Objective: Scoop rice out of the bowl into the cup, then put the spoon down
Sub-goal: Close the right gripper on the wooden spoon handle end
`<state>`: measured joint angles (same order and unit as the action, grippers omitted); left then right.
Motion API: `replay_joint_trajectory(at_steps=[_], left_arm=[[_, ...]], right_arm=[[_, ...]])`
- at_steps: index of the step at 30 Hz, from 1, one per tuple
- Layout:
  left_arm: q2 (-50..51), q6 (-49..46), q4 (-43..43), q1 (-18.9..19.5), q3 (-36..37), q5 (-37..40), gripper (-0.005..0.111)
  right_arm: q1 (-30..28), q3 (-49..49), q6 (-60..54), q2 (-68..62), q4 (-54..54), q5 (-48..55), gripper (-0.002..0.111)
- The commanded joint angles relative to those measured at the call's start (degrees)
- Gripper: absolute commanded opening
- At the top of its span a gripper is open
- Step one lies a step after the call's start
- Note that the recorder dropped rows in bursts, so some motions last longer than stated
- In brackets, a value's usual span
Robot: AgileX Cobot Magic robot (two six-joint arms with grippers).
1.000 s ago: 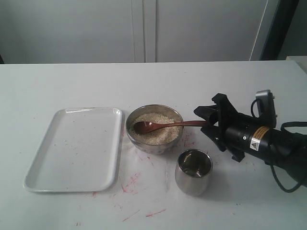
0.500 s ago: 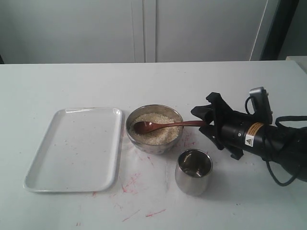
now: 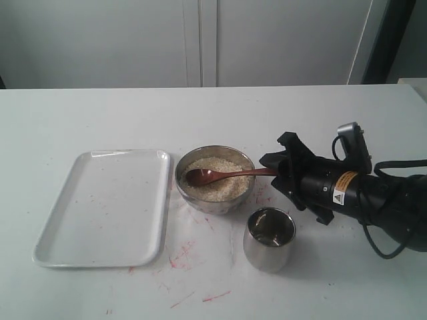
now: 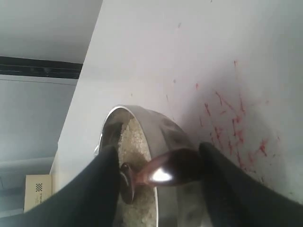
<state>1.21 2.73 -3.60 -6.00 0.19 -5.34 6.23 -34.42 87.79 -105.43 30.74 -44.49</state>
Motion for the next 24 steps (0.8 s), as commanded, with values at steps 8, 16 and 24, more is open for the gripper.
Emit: replay_joint_trajectory(at_steps=[8, 16, 24], left_arm=[[0.0, 0.1, -0.2, -0.2, -0.2, -0.6, 0.014], [0.0, 0.1, -0.2, -0.2, -0.2, -0.6, 0.014], [0.0, 0.1, -0.2, -0.2, -0.2, -0.6, 0.014]], right_arm=[[0.1, -0.8, -0.8, -0.7, -0.5, 0.5, 0.047], [1.2, -2.1, -0.5, -3.8, -0.5, -2.4, 0.044], [1.2, -2.5, -0.6, -4.1, -0.8, -3.6, 0.039]])
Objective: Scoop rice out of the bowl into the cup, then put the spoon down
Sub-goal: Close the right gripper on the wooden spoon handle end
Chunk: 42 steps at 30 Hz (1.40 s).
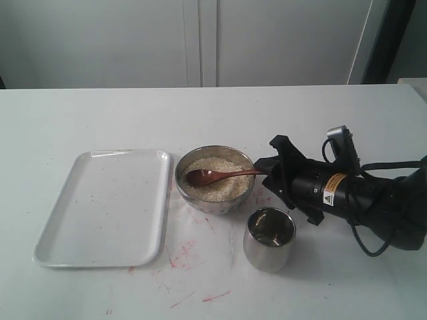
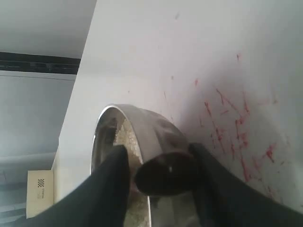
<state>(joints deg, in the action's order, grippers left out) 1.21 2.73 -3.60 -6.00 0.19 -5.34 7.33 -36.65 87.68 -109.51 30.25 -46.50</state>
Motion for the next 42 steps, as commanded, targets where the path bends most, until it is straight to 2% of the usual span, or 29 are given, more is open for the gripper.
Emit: replay_joint_trajectory(at_steps=[1, 10, 17, 24, 32, 42], left_arm=[[0.0, 0.1, -0.2, -0.2, -0.2, -0.6, 0.014], [0.0, 0.1, -0.2, -0.2, -0.2, -0.6, 0.014], [0.0, 0.1, -0.2, -0.2, -0.2, -0.6, 0.014], [0.0, 0.1, -0.2, -0.2, -0.2, -0.6, 0.014], [0.0, 0.1, -0.2, -0.2, -0.2, -0.6, 0.014], [0.0, 0.1, -0.2, -0.2, -0.2, -0.6, 0.014]], right_arm=[[0.1, -0.3, -0.5, 0.0, -0.4, -1.7, 0.039], [0.1, -0.3, -0.5, 0.0, -0.9, -1.8, 0.039], [0.1, -0.3, -1.9, 0.0, -1.4, -2.6, 0.027], [0.1, -0.3, -3.0, 0.8, -2.1, -3.5, 0.026], [0.1, -0.3, -6.9, 0.8, -2.1, -6.7, 0.012], [0.1, -0.3, -5.6, 0.8, -0.1, -6.7, 0.014]])
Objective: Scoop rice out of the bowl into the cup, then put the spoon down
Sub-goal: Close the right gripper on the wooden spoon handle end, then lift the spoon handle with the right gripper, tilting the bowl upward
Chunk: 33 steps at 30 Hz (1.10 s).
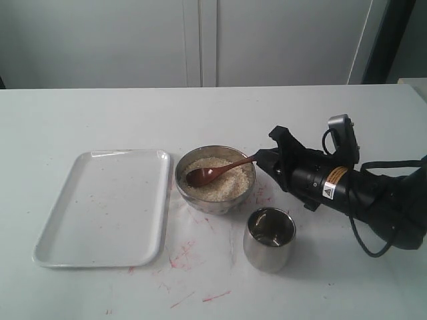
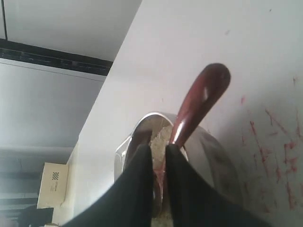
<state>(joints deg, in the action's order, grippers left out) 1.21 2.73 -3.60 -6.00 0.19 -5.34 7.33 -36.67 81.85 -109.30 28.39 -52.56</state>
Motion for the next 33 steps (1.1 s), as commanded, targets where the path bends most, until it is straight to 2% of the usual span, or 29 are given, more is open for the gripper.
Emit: replay_joint_trajectory(at_steps=[1, 7, 9, 17, 22, 33], left_arm=[[0.0, 0.1, -0.2, -0.2, -0.2, -0.6, 0.014], [0.0, 0.1, -0.2, -0.2, -0.2, -0.6, 0.014], [0.0, 0.1, -0.2, -0.2, -0.2, -0.6, 0.014], [0.0, 0.1, -0.2, -0.2, -0.2, -0.6, 0.014], [0.0, 0.1, -0.2, -0.2, -0.2, -0.6, 0.014], [0.0, 0.1, -0.2, -0.2, -0.2, -0.6, 0.014]], right_arm=[[0.1, -0.3, 0.7, 0.6, 1.8, -0.5, 0.017], [0.1, -0.3, 0.9, 0.6, -0.4, 1.2, 0.040], [0.1, -0.3, 1.3, 0.6, -0.9, 2.3, 0.045], [0.1, -1.5, 1.3, 0.6, -5.1, 3.2, 0.046], [0.1, -3.6, 2.7, 0.6, -4.5, 8.0, 0.046], [0.1, -5.9, 2.8, 0.6, -5.6, 10.0, 0.046]])
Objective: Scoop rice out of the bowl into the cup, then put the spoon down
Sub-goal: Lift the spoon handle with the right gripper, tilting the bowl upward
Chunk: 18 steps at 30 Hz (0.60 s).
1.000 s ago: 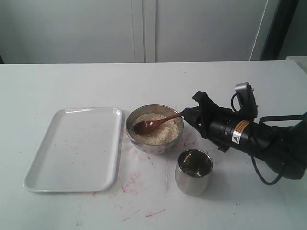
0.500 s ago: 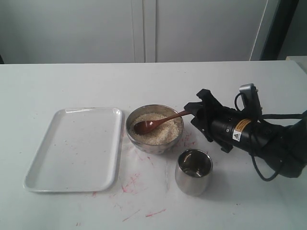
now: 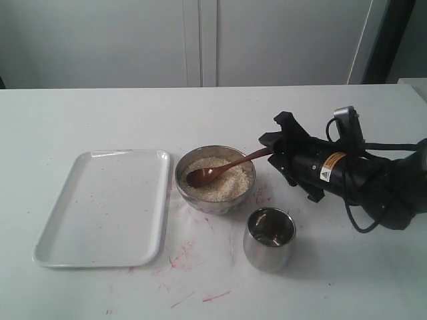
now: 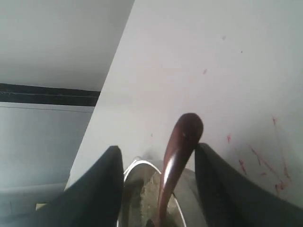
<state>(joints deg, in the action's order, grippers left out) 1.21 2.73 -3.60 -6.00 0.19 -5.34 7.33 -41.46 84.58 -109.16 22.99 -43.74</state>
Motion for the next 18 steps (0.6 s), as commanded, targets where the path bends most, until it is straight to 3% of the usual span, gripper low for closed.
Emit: replay_joint_trajectory(at_steps=[1, 18], left_arm=[[0.0, 0.1, -0.2, -0.2, -0.2, -0.6, 0.014], [0.0, 0.1, -0.2, -0.2, -0.2, -0.6, 0.014]], right_arm=[[0.1, -1.4, 0.1, 0.4, -0.2, 2.3, 0.046], [0.6, -4.5, 1.6, -2.8, -0.3, 5.1, 0.045]])
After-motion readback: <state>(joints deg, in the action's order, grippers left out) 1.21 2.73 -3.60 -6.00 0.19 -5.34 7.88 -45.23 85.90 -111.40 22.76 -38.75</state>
